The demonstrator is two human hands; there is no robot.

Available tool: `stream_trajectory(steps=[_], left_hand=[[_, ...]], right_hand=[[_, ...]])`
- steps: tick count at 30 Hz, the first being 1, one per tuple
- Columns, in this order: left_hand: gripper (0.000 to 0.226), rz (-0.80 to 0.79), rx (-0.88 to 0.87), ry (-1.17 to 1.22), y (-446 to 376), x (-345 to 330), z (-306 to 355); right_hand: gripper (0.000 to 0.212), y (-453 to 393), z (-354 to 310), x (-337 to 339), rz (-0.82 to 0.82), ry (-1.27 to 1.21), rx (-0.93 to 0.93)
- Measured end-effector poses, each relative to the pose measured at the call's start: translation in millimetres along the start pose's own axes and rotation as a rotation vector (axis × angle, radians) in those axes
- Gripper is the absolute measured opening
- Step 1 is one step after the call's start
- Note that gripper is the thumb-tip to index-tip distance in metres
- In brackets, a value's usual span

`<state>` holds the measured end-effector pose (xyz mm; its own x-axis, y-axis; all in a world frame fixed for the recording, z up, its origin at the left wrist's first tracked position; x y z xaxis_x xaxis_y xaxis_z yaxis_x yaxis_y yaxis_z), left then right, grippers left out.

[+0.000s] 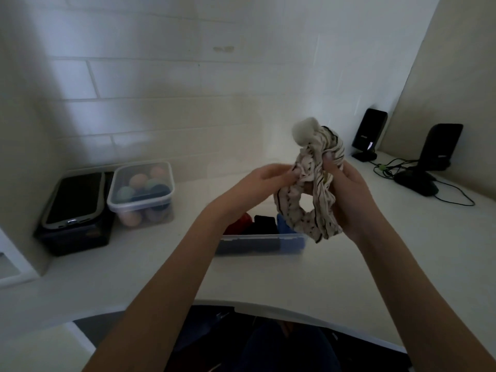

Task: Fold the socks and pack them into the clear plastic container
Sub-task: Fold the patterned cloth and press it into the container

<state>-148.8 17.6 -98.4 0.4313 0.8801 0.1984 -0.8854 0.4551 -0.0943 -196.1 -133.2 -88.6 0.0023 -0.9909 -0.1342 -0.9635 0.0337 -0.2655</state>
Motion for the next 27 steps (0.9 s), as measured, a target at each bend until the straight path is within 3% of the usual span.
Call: stream_trajectory(steps=[3, 6, 8, 11, 13, 18, 21, 23, 26, 27], left_hand=[[0.021, -0.109, 0.024, 0.165, 0.0, -7.2, -5.8], [0.011, 0.031, -0.074, 0.092, 3.2, -10.6, -8.9], [0.014, 0.089, -0.048, 0.317, 3.0, -8.5, -7.7], [0.036, 0.015, 0.011, 0.803, -2.6, -3.4, -6.2], [0.026, -0.066, -0.063, 1.046, -0.7, -1.8, -3.2], [0.038, -0.069, -0.265, 1.340, 1.0, 2.2, 1.8], [0.030, 0.061, -0.222, 1.241, -4.5, 3.3, 0.3], [0.041, 0.111, -0.197, 1.088, -5.6, 4.2, -3.3], [0.050, 0.174, -0.219, 0.758, -4.0, 4.4, -8.8], [0.064, 0.183, -0.229, 0.649, -3.4, 3.5, -11.1]], right_hand=[[0.024, -2.8, 1.3, 4.1, 0.013, -0.009, -0.029], [0.018, -5.8, 7.7, 8.1, 0.036, -0.105, -0.080], [0.016, -7.2, 12.9, 9.5, 0.034, -0.173, -0.118], [0.023, -7.7, 21.7, 12.2, 0.076, -0.108, -0.131], [0.026, -6.5, 26.9, 12.5, 0.088, 0.001, -0.099], [0.018, -0.4, 30.6, 0.3, 0.048, 0.399, 0.025], [0.026, 3.6, 28.1, -8.0, 0.061, 0.552, 0.075], [0.030, 7.6, 24.9, -11.1, 0.030, 0.507, 0.094], [0.016, 13.8, 17.3, -17.6, -0.034, 0.458, 0.134], [0.010, 14.9, 15.6, -19.4, -0.036, 0.456, 0.152]])
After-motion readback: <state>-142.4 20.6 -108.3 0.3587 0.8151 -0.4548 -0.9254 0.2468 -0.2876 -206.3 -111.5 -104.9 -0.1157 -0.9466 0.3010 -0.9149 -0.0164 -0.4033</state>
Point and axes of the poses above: each hand's wrist, its own y-axis away from the middle knuckle, its own x-axis out of the back of the hand, z = x × y, the point moved 1 cm from there along -y, towards the middle knuckle, and after that the axes turned 4 degrees about y, right-handed, at the moved point
